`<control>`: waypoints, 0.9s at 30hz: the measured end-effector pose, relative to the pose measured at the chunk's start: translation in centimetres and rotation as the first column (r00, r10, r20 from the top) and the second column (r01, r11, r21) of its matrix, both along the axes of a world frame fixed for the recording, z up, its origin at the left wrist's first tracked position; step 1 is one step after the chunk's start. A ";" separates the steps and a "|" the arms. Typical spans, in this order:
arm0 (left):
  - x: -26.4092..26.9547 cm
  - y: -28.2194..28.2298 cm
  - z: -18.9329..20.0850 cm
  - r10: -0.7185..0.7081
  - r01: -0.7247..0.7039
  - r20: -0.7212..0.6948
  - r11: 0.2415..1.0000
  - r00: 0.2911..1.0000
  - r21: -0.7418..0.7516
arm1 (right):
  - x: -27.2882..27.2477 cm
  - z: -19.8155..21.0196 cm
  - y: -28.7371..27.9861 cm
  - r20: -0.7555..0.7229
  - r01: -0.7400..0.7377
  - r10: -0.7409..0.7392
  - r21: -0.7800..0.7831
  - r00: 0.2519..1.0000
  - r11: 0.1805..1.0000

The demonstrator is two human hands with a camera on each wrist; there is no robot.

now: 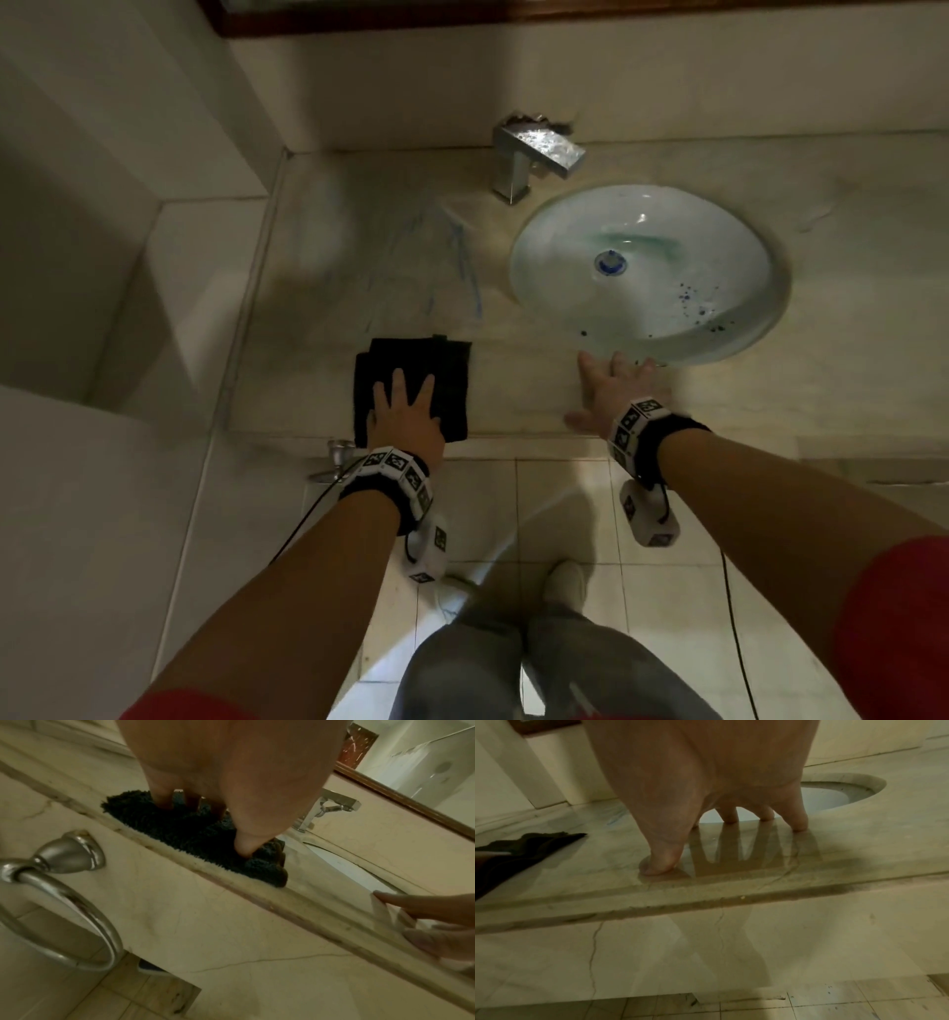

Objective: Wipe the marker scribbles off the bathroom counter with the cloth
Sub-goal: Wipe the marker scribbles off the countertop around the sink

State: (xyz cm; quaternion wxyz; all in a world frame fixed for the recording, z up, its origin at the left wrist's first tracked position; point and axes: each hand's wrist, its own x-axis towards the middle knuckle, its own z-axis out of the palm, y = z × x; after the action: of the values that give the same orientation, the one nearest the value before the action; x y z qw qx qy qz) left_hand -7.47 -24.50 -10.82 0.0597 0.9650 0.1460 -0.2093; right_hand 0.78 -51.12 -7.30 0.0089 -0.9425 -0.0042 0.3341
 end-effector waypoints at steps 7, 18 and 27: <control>1.5 0.1 -0.7 -0.033 0.037 -0.068 0.998 0.997 0.051 | 0.3 0.2 0.1 -0.032 0.018 -0.018 0.016 0.999 1.000; 2.4 -10.5 0.9 -0.281 0.283 -0.065 0.959 0.957 0.010 | 0.5 -0.2 -0.1 -0.024 0.003 -0.002 0.007 1.000 1.000; 0.7 1.9 1.1 0.023 -0.022 -0.079 1.000 0.997 0.006 | 0.2 0.2 -0.3 -0.023 -0.016 0.016 0.017 1.000 1.000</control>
State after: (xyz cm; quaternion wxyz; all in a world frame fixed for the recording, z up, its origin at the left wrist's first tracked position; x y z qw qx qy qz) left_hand -6.79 -22.61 -9.75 0.0537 0.9545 0.1598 -0.2462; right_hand 0.94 -51.41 -7.09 0.0144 -0.9384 -0.0146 0.3449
